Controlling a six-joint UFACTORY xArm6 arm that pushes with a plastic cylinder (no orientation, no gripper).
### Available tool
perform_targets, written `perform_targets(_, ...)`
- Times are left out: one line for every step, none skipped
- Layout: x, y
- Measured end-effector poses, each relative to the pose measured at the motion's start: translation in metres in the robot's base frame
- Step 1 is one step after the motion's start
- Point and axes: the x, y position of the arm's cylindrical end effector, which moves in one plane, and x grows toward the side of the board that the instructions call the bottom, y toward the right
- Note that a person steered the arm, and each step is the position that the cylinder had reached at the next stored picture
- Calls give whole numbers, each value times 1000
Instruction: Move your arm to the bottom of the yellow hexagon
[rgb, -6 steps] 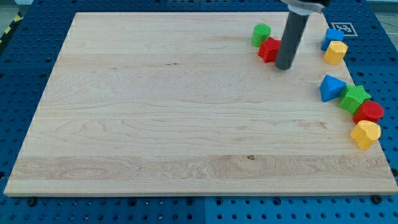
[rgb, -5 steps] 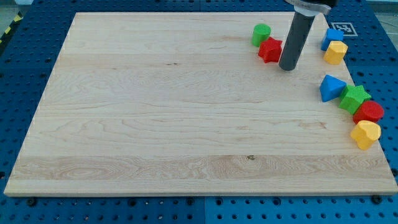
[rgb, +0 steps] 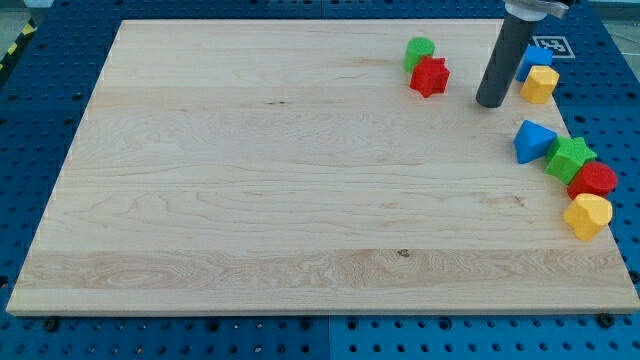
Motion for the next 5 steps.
perform_targets(1,8)
perform_targets(8,31)
perform_targets(8,35)
perform_targets(9,39)
perform_targets(10,55)
